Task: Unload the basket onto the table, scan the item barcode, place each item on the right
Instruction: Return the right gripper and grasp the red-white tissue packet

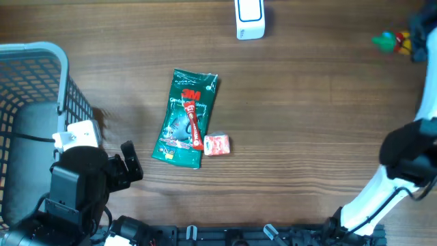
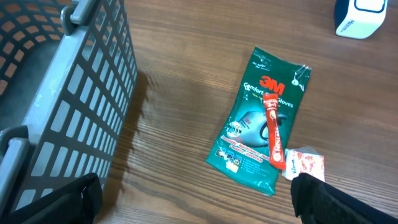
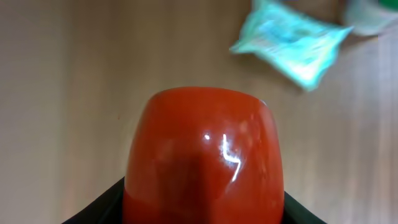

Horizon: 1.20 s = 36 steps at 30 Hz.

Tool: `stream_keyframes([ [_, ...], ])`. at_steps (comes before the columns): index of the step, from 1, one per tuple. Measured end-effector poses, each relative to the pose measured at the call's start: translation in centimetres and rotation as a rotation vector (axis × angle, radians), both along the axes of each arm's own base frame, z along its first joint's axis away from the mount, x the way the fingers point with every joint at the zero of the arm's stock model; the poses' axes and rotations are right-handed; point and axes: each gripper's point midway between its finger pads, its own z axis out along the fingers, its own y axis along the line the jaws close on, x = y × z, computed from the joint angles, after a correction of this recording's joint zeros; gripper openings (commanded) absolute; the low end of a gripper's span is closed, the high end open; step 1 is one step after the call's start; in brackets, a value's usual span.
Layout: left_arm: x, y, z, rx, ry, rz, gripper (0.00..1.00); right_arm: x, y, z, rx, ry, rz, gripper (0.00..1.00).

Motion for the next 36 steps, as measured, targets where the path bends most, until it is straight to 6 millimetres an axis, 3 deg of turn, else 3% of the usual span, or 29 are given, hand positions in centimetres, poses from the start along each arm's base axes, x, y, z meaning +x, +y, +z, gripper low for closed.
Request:
stream_keyframes([
  [5,0.0,0.0,0.0,0.0,0.0,0.0,1.0,-6.2,-10.3,-7.5,0.021,0.154,-0.184,0.45],
  [8,0.0,0.0,0.0,0.0,0.0,0.0,1.0,-9.1,-14.4,-12.4,0.053,0.233,-0.213,0.59],
  [10,0.0,0.0,0.0,0.0,0.0,0.0,1.0,-9.1,-15.5,-14.1,0.077,0.234,-0.16,0.74],
  [13,0.0,0.0,0.0,0.0,0.0,0.0,1.0,-8.6,-15.4,-14.4,0.091,0.236,-0.09,0.99],
  [16,0.0,0.0,0.0,0.0,0.0,0.0,1.0,-7.6,-14.8,-13.4,0.113,0.244,0.037,1.0],
  [19,0.0,0.0,0.0,0.0,0.0,0.0,1.0,-5.8,-14.3,-9.1,0.107,0.153,0.133,0.99],
  [21,0.0,0.0,0.0,0.0,0.0,0.0,1.0,-4.5,-12.6,-5.5,0.123,0.041,0.218,1.0],
  [23,0.0,0.0,0.0,0.0,0.0,0.0,1.0,-2.2,-8.6,1.4,0.099,-0.131,0.378,0.99],
  [24,0.0,0.0,0.0,0.0,0.0,0.0,1.0,-1.3,-6.5,3.6,0.091,-0.179,0.457,1.0],
  [26,0.0,0.0,0.0,0.0,0.0,0.0,1.0,0.8,0.6,7.6,0.096,-0.259,0.695,0.99],
  [27,0.0,0.0,0.0,0.0,0.0,0.0,1.0,1.8,5.6,8.8,0.118,-0.272,0.835,1.0],
  [29,0.0,0.0,0.0,0.0,0.0,0.0,1.0,3.1,14.6,8.7,0.176,-0.248,1.075,1.0],
  [31,0.0,0.0,0.0,0.0,0.0,0.0,1.0,2.9,22.4,7.7,0.221,-0.195,1.279,0.97],
  [33,0.0,0.0,0.0,0.0,0.0,0.0,1.0,1.0,30.2,6.9,0.268,-0.126,1.493,0.97],
  [35,0.0,0.0,0.0,0.0,-0.001,0.0,1.0,-2.2,35.1,5.8,0.287,-0.026,1.699,0.98],
  [36,0.0,0.0,0.0,0.0,-0.001,0.0,1.0,-3.7,37.9,5.5,0.277,0.01,1.824,0.87],
])
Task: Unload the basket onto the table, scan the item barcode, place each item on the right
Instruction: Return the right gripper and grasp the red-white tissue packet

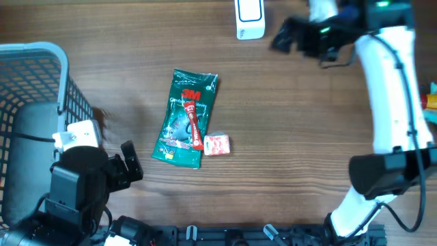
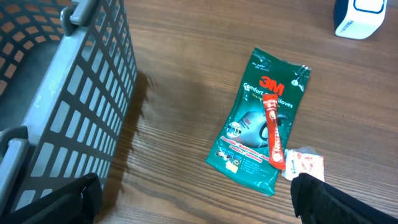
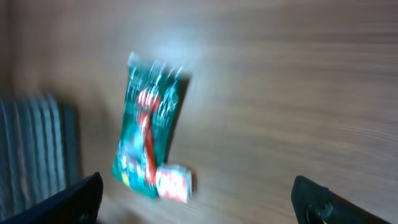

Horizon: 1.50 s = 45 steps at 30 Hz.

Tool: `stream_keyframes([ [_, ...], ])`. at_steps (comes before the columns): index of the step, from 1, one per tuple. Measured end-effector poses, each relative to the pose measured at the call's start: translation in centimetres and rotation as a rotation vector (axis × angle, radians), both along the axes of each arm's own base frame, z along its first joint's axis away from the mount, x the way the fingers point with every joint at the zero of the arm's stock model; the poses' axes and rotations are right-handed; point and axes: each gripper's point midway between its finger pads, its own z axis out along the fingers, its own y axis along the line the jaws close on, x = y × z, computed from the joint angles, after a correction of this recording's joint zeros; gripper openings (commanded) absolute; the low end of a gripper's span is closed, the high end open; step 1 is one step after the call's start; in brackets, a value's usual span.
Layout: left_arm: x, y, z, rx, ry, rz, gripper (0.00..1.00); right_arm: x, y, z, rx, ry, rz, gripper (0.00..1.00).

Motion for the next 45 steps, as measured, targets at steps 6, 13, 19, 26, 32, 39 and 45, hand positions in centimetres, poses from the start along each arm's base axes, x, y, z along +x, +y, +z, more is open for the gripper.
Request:
stream_keyframes([
  [6,0.0,0.0,0.0,-0.001,-0.001,0.0,1.0,-8.5,12.1,-6.3,-0.075,0.038,0.516,1.0],
  [13,0.0,0.0,0.0,-0.001,-0.001,0.0,1.0,-10.0,14.0,-16.5,-0.085,0.068,0.534,0.94],
  [19,0.0,0.0,0.0,-0.001,-0.001,0.0,1.0,-11.8,12.7,-21.9,-0.084,0.175,0.391,0.77],
  [26,0.0,0.0,0.0,-0.001,-0.002,0.0,1.0,-12.2,12.6,-22.9,-0.079,0.194,0.354,0.67],
  [32,0.0,0.0,0.0,-0.001,-0.002,0.0,1.0,-13.8,14.2,-25.3,-0.102,0.23,0.405,0.28],
  [39,0.0,0.0,0.0,-0.001,-0.001,0.0,1.0,-14.4,14.0,-25.2,-0.081,0.304,0.372,0.04],
  [45,0.0,0.0,0.0,-0.001,-0.001,0.0,1.0,-13.3,12.4,-19.4,0.253,0.583,0.222,0.04],
])
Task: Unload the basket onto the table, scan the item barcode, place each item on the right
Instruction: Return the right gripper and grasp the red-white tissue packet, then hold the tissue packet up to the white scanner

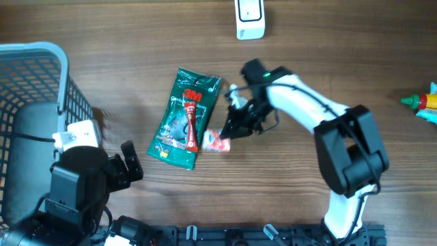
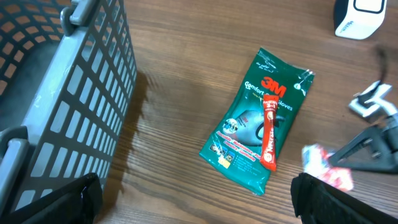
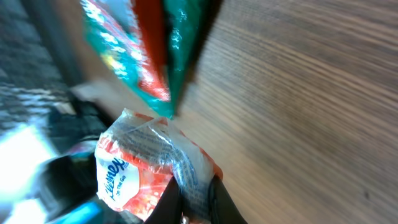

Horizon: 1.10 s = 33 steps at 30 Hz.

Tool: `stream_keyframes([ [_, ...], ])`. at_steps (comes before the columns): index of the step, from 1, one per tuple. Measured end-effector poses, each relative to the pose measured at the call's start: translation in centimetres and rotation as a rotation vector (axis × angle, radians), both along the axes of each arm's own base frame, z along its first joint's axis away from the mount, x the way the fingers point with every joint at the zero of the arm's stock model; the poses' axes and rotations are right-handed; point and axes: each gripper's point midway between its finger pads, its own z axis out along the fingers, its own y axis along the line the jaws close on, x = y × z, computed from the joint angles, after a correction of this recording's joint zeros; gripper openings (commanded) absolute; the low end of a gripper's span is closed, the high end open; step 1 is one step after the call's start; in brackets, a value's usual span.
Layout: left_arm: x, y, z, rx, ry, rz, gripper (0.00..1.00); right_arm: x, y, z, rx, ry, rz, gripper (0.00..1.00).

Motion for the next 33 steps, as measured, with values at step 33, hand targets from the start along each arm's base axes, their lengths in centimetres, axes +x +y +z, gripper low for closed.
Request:
stream_keyframes([
  [33,0.0,0.0,0.0,0.0,0.001,0.0,1.0,13.3,-15.9,17.7,-0.155,-0.756,-0.604,0.05],
])
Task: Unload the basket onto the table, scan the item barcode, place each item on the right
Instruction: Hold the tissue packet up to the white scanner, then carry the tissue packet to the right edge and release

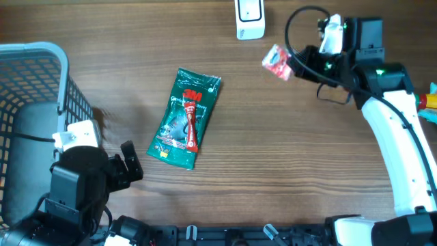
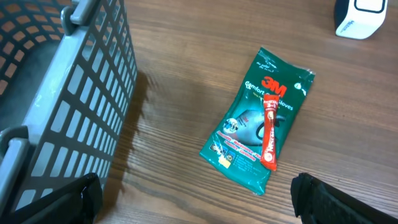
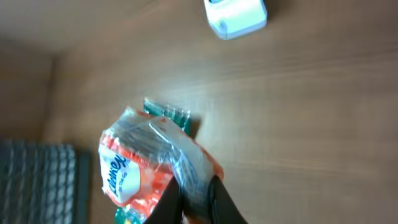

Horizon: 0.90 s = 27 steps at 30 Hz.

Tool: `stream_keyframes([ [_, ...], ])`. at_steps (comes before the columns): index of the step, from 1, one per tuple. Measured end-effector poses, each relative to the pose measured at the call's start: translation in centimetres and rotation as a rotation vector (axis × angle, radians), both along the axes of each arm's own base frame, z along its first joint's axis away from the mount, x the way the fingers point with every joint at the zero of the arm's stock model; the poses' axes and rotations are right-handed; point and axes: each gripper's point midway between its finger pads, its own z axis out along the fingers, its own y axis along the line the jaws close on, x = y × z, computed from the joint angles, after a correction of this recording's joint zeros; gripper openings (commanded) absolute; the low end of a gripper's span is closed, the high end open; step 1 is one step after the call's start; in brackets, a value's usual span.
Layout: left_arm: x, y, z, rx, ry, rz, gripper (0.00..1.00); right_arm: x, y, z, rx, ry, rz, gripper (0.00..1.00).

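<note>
A small red-and-white tissue pack (image 1: pixel 276 61) hangs in the air with my right gripper (image 1: pixel 289 65) shut on it, just right of the white scanner (image 1: pixel 249 18) at the table's far edge. The right wrist view shows the pack (image 3: pixel 146 165) pinched between the fingertips (image 3: pixel 180 196), with the scanner (image 3: pixel 236 15) beyond. A green 3M glove pack (image 1: pixel 187 117) lies flat at mid-table, also in the left wrist view (image 2: pixel 261 127). My left gripper (image 2: pixel 199 205) stands open and empty at the near left.
A grey wire basket (image 1: pixel 34 82) fills the left side, close beside the left arm, its wall (image 2: pixel 81 93) large in the left wrist view. Small coloured items (image 1: pixel 429 101) sit at the right edge.
My right gripper, then low beside the green pack and shut on the tissue pack, now holds it raised near the scanner at the back. The left arm has not moved.
The tissue pack first lay against the green pack's lower corner while a red rounded object filled my right wrist view at the far right. Then the right gripper was open near the scanner. Then it was shut on the tissue pack, the green pack slightly shifted, and now holds it aloft.
</note>
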Motion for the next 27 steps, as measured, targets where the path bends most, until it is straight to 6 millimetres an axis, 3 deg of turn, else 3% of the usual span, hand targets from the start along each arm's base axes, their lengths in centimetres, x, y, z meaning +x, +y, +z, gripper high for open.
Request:
stream_keyframes([
  [5,0.0,0.0,0.0,0.0,0.001,0.0,1.0,8.8,0.3,2.5,-0.071,-0.395,0.038,0.05],
  [6,0.0,0.0,0.0,-0.001,-0.001,0.0,1.0,10.1,0.4,2.2,-0.082,-0.436,0.044,0.05],
  [8,0.0,0.0,0.0,0.001,0.002,0.0,1.0,13.9,0.7,-0.4,-0.114,-0.519,0.049,0.04],
  [12,0.0,0.0,0.0,0.0,0.001,0.0,1.0,18.8,1.3,-3.7,-0.171,-0.693,0.007,0.04],
  [14,0.0,0.0,0.0,0.0,-0.001,0.0,1.0,20.5,2.9,-5.2,-0.19,-0.804,-0.006,0.05],
  [17,0.0,0.0,0.0,0.0,0.0,0.0,1.0,22.1,5.3,-7.7,-0.232,-0.83,-0.02,0.05],
  [20,0.0,0.0,0.0,0.0,0.002,0.0,1.0,24.8,6.8,-8.4,-0.274,-0.87,-0.044,0.05],
  [23,0.0,0.0,0.0,0.001,0.002,0.0,1.0,26.4,5.8,-8.6,-0.324,-0.881,-0.116,0.05],
  [27,0.0,0.0,0.0,0.0,0.002,0.0,1.0,26.6,4.6,-9.8,-0.367,-0.824,-0.153,0.04],
])
